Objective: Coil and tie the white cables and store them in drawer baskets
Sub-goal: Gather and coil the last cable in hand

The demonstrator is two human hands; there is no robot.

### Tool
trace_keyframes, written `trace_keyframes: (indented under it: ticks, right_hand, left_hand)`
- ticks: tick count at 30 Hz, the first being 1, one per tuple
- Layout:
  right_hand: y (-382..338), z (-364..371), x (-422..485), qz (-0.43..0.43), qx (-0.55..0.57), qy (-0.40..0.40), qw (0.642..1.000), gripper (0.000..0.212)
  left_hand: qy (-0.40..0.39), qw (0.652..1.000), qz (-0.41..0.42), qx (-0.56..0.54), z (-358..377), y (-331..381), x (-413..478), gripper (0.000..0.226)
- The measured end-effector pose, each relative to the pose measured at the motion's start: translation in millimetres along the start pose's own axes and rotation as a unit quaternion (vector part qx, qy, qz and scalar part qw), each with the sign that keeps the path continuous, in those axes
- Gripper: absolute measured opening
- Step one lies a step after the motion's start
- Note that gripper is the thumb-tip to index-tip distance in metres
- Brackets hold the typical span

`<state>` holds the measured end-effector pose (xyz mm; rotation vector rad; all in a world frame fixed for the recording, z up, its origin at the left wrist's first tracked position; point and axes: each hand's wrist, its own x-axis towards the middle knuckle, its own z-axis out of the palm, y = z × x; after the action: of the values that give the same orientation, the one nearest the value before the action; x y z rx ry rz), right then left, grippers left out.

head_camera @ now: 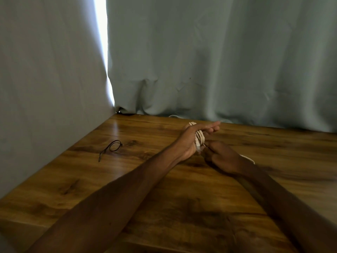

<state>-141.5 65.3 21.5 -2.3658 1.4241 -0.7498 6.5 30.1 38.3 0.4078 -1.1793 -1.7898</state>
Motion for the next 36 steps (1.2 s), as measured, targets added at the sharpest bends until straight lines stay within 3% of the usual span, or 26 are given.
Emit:
trace_keyframes:
  ticks: [3, 6, 10, 14, 16, 18, 22, 26, 28, 31, 33, 36]
  right_hand:
    - [-7.0, -9.5, -5.3, -0.026, -0.053, -0.032, 0.998, 0.030]
    - [-9.4, -19.2, -9.7, -0.018, -0.069, -0.055, 0.996, 0.035]
    - [-31.8, -24.8, -15.3, -0.064, -0.033, -0.014, 0.997, 0.036]
    - [-43.9, -29.8, -20.0, -0.133, 0.008, 0.069, 0.989, 0.029]
    - [-35.3, -35.0, -20.6, -0.142, 0.028, 0.104, 0.984, 0.027]
    - [-24.4, -39.9, -18.8, -0.147, 0.021, 0.142, 0.979, 0.027]
    - [-15.9, -47.7, -14.2, -0.162, -0.049, 0.260, 0.951, 0.020]
    - [2.2, -56.7, -11.9, -0.120, -0.069, 0.296, 0.945, 0.025]
    - [11.1, -57.4, -11.8, -0.100, -0.043, 0.298, 0.948, 0.026]
    - [13.9, -45.1, -12.5, -0.090, 0.036, 0.261, 0.960, 0.021]
    - [11.0, -31.0, -11.8, -0.081, 0.042, 0.207, 0.974, 0.023]
    - [6.6, -11.3, -7.5, 0.000, 0.038, 0.084, 0.996, 0.029]
  left_hand:
    - [0.040, 0.999, 0.002, -0.005, -6.5, -3.6, 6.1, 0.008]
    - [0.118, 0.992, 0.028, -0.035, -14.2, -2.2, 15.9, 0.033]
    - [0.212, 0.967, 0.047, 0.132, -37.6, 4.1, 22.2, 0.040]
    - [0.152, 0.960, 0.038, 0.233, -38.0, 0.3, 13.7, 0.025]
    - [0.111, 0.924, 0.052, 0.362, -33.7, -6.8, 12.7, 0.024]
    - [0.060, 0.909, 0.063, 0.407, -26.5, -11.6, 8.1, 0.029]
    - [-0.012, 0.940, 0.038, 0.339, -10.5, -6.0, -5.6, 0.048]
    - [-0.144, 0.952, -0.089, 0.256, -2.8, -2.0, -4.3, 0.088]
    - [-0.189, 0.956, -0.118, 0.190, 5.8, 1.7, -6.5, 0.075]
    - [-0.191, 0.971, -0.095, 0.110, 18.0, 6.0, -7.5, 0.044]
    - [-0.169, 0.981, -0.064, 0.076, 16.5, 6.3, -4.0, 0.035]
    - [-0.130, 0.990, -0.043, 0.027, 5.3, 5.4, 3.7, 0.035]
